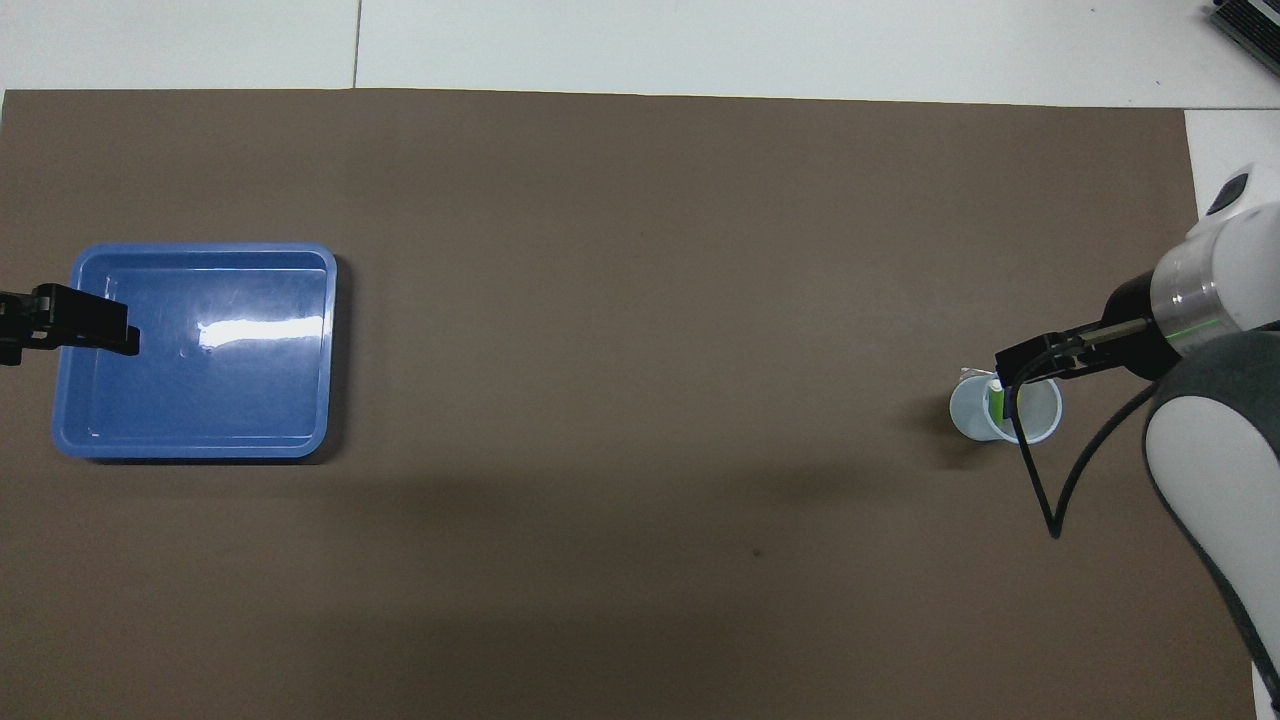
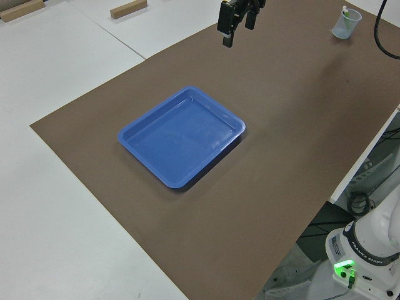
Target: Right arm passes pens to left for tray arrangement
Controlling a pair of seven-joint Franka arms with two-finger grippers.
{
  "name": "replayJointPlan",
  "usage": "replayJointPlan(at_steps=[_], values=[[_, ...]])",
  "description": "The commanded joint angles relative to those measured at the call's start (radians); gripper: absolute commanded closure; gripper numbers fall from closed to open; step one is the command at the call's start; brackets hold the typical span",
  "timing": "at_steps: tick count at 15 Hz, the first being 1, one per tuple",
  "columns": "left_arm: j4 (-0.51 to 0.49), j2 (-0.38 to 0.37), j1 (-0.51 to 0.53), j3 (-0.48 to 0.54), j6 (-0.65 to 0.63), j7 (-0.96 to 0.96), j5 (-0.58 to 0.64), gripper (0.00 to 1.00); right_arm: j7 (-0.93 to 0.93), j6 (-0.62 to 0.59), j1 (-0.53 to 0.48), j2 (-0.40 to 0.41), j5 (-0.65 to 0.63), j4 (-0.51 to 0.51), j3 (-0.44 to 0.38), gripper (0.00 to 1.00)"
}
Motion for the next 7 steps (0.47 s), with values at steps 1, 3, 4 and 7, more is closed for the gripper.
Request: replayJointPlan(at_steps=[1, 3, 4, 7], values=[[-0.004, -0.013, 0.012, -0.004, -0.002, 0.011, 0.016, 0.0, 0.016, -0.007, 0.001, -0.012, 0.014, -0.003, 0.0, 0.0], [-0.01, -0.017, 0.01, -0.004, -0.004, 0.003, 0.016, 0.0, 0.016, -0.01, 0.001, -0.012, 0.014, -0.004, 0.0, 0.0], [-0.01, -0.019, 0.01, -0.004, -0.004, 0.003, 0.016, 0.0, 0.016, -0.009, 0.001, -0.012, 0.014, -0.005, 0.0, 0.0], [-0.01, -0.019, 0.009, -0.004, 0.002, 0.003, 0.016, 0.0, 0.014, -0.008, -0.001, -0.015, 0.014, -0.015, 0.0, 0.0]])
